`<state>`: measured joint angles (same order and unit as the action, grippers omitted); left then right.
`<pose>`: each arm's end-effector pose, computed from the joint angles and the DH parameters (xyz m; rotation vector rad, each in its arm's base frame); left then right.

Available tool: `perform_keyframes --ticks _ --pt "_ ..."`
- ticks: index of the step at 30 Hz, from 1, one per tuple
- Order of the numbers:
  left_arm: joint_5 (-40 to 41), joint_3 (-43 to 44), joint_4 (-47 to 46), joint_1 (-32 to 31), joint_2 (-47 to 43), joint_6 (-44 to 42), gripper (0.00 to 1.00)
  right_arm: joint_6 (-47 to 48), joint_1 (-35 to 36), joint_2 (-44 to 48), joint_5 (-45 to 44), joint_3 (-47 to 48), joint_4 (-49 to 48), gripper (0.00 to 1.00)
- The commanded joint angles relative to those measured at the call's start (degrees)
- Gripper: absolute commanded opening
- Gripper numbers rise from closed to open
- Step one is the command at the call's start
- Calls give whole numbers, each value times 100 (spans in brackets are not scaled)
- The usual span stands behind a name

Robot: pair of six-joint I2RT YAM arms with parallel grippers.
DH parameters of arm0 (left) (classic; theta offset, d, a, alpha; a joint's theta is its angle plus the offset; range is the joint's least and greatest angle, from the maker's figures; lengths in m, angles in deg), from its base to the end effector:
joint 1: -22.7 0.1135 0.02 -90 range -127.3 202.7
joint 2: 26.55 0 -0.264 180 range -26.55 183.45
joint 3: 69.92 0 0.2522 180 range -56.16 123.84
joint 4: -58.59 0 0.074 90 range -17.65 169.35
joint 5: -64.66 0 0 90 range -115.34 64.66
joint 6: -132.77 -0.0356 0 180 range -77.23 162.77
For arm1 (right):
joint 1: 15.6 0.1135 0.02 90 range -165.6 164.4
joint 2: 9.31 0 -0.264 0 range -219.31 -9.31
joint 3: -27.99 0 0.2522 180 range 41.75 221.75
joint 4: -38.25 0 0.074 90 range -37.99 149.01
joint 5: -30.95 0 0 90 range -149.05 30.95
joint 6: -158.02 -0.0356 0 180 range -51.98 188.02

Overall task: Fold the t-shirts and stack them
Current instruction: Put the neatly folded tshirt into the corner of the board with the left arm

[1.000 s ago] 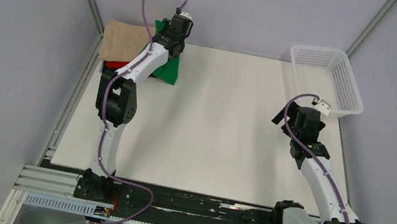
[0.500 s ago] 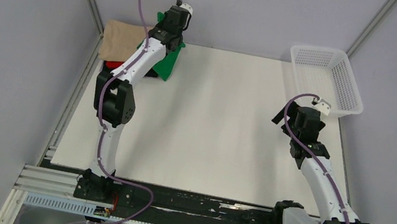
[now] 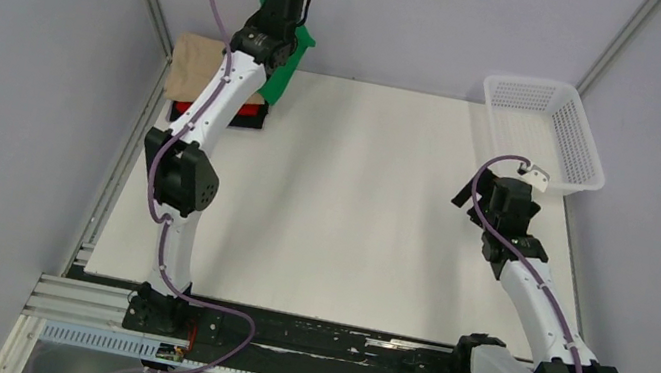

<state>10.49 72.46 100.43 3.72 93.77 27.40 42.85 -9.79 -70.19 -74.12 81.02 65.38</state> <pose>0.4643 -0.1376 0.4013 0.1437 1.8801 0.5534 0.2299 0.0141 0.2476 0.5081 2.0969 0.0250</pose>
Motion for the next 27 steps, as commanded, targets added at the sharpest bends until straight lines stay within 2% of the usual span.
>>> perform_keyframes --ticks 1,11,18,27 --pt "73 416 -262 15 -344 77 0 51 -17 -98 -49 98 -208 100" --pt "237 349 -283 406 145 295 0 64 -10 -339 -116 168 -117 100" --pt "-450 334 -284 1013 608 616 0 74 -16 -451 -242 193 -80 100" --pt "-495 1036 -239 1671 1639 641 0 87 -10 -671 -346 276 -14 100"
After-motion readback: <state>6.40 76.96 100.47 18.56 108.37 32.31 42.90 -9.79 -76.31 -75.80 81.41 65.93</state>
